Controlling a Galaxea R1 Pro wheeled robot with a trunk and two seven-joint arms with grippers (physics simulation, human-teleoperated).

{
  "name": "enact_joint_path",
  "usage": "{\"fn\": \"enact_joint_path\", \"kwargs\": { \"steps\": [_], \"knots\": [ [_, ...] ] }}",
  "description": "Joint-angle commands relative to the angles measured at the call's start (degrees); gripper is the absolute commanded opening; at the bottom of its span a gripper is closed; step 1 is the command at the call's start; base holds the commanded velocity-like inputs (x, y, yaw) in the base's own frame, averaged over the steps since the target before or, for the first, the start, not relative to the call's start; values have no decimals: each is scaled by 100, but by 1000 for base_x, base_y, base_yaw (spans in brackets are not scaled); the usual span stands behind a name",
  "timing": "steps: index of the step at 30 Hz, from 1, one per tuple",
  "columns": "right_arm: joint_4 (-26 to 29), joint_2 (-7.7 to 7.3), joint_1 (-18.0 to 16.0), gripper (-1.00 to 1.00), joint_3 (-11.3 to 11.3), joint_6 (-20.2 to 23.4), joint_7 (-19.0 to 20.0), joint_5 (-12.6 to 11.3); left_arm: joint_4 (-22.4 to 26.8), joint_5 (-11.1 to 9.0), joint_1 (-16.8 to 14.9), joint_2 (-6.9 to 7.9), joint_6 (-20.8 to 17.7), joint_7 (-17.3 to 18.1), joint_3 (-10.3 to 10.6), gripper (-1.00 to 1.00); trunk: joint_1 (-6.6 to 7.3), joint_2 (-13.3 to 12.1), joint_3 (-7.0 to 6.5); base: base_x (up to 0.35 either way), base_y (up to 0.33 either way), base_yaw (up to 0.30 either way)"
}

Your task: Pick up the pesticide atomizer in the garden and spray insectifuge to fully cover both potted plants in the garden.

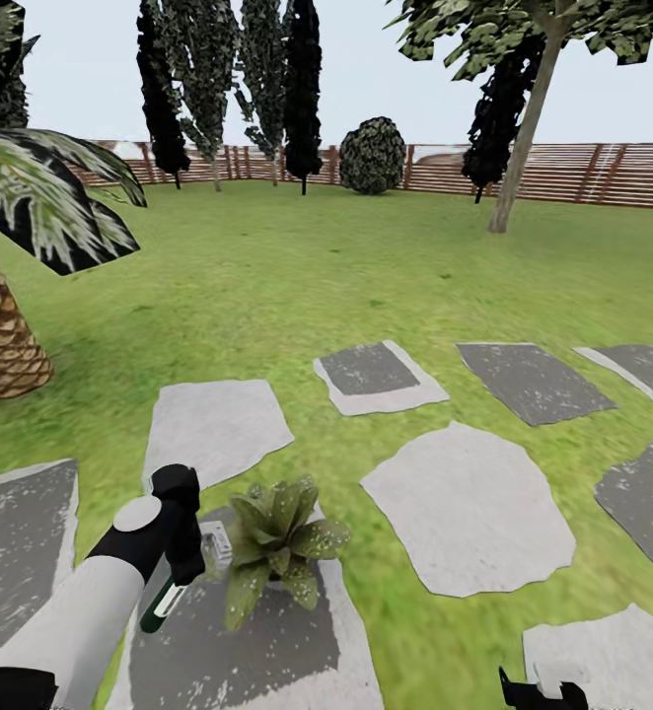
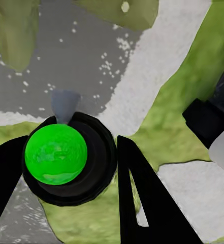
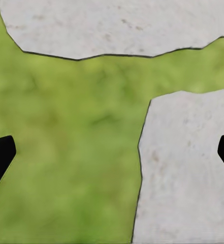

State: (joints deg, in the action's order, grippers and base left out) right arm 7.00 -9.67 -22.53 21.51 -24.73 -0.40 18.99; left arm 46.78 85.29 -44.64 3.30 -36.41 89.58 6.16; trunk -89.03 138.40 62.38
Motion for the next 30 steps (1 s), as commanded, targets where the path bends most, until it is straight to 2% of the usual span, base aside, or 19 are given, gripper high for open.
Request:
{"fn": "enact_joint_path", "kwargs": {
  "steps": [1, 6, 7, 9, 11, 12, 20, 25, 30],
  "knots": [
    [-7, 0, -6, 100, 50, -23, -4, 60, 7, 23, -11, 5, -61, 42, 19, -100, 0, 2, 5, 213, 249, -298],
    [-7, 1, -6, 100, 49, -23, -4, 61, 7, 39, -34, -20, -57, 42, 30, -100, 0, 2, 5, 212, 195, -282],
    [-8, 1, -6, 100, 47, -23, -6, 61, 7, 109, -35, -72, -55, 42, 65, -100, 0, 2, 5, 58, 40, -90],
    [-8, -5, -6, 100, 49, -23, -4, 61, 14, 416, -44, -176, -59, 42, 146, -100, 0, 2, 5, 17, 11, -26],
    [-9, -9, -6, 100, 47, -23, -4, 61, 15, 493, -104, -231, -59, 42, 158, -100, 0, 2, 5, 5, 3, -7],
    [-13, -11, -6, 100, 47, -23, -4, 61, 9, 535, -279, -265, -60, 42, 158, -100, 0, 2, 5, 1, 1, -2],
    [-6, -17, -6, 100, 51, -23, -4, 61, 7, 550, -570, -259, -71, 42, 139, -100, 0, 2, 5, 0, 0, 0],
    [-6, -16, -6, 100, 55, -23, -4, 61, 7, 545, -571, -274, -74, 42, 133, -100, 0, 2, 5, 179, 0, -3],
    [-6, -17, -6, 100, 55, -23, -4, 61, -2, 539, -555, -272, -60, 42, 157, -100, 0, 2, 5, 57, 0, -247]
  ]
}}
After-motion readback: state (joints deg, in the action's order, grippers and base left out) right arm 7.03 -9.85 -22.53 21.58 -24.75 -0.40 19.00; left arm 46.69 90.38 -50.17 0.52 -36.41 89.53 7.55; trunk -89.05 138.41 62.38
